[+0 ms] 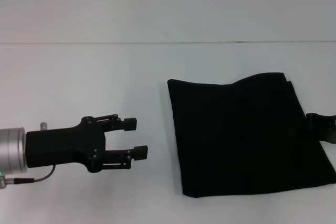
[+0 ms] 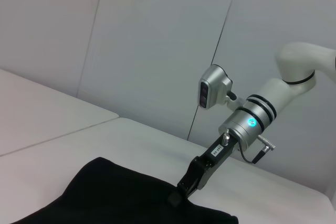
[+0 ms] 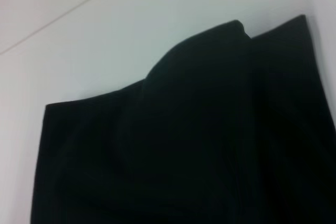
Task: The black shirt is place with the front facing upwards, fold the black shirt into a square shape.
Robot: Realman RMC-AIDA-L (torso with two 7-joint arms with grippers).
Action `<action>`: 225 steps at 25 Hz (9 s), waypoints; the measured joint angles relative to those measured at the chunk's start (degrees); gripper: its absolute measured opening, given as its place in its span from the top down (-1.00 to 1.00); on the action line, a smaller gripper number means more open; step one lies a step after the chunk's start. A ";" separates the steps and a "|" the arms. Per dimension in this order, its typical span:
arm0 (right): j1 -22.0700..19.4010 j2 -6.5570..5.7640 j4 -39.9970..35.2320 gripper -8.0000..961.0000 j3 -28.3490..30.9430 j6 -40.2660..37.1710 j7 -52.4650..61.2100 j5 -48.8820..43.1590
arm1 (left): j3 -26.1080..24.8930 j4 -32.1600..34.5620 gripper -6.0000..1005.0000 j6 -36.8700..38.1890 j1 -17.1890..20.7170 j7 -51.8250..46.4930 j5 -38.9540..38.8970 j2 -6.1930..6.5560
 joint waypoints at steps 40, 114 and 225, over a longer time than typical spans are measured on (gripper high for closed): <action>-9.97 7.69 1.56 -0.96 10.05 8.92 -64.74 23.38 | -7.92 -6.45 -0.60 -5.89 -0.44 -10.54 -1.54 -0.62; -22.58 9.05 -0.05 -0.95 11.07 -16.92 -92.72 20.67 | 22.18 -10.54 -0.22 -42.99 -20.17 -64.77 1.72 -6.30; -16.41 9.35 11.53 -0.91 14.82 -11.22 -104.18 22.11 | -2.65 0.94 -0.83 -9.12 11.79 11.16 -2.59 -2.81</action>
